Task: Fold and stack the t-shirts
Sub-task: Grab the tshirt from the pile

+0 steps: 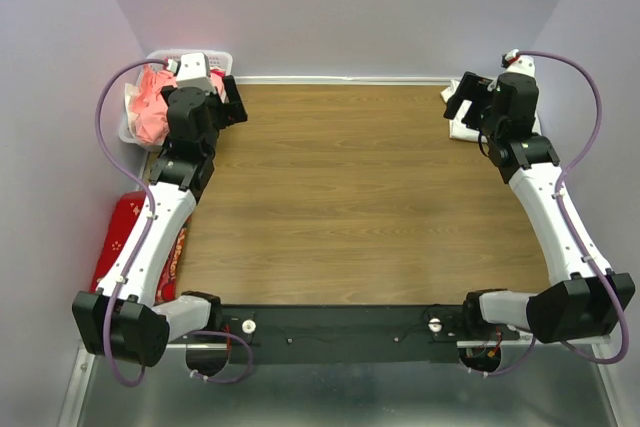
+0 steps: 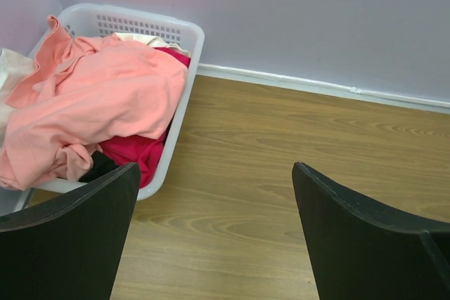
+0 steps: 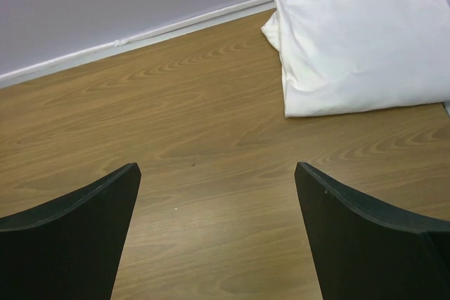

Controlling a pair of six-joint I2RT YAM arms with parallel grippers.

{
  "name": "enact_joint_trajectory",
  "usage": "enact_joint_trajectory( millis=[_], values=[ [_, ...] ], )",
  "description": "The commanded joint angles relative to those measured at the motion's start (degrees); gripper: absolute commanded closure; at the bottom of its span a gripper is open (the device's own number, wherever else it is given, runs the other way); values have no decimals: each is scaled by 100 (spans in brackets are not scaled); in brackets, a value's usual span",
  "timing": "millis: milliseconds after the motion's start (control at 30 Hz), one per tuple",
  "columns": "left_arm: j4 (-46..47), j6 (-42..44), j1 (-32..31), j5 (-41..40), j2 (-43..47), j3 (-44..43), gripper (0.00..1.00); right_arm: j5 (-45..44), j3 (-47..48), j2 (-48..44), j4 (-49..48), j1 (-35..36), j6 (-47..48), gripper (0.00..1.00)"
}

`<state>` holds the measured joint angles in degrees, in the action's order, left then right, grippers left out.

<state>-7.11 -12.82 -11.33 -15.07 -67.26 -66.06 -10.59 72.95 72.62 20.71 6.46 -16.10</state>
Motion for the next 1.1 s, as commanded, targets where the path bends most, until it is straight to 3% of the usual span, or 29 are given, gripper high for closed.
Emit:
enact_joint_trajectory(
  millis=[0,333,533,667,833,1067],
  values=[
    [-44,122,-203,-514,64,6,2,128,106,121,188,22,54,0],
    [-482,-229,-176,-971,-620,-547,6,154,62,218,197,31,-86,0],
    [-1904,-985,359,-1332,-2201,-2303,25,294,-8,332,197,31,-279,0],
    [-2479,-1276,973,-885,-3168,-3411,25,321,-79,358,197,22,-333,0],
    [-2453,-1381,1467,152,-3951,-3834,25,303,-202,349,188,31,-359,0],
    [-2453,-1337,1696,584,-4857,-4362,23,338,-272,551,188,31,-438,0]
  ],
)
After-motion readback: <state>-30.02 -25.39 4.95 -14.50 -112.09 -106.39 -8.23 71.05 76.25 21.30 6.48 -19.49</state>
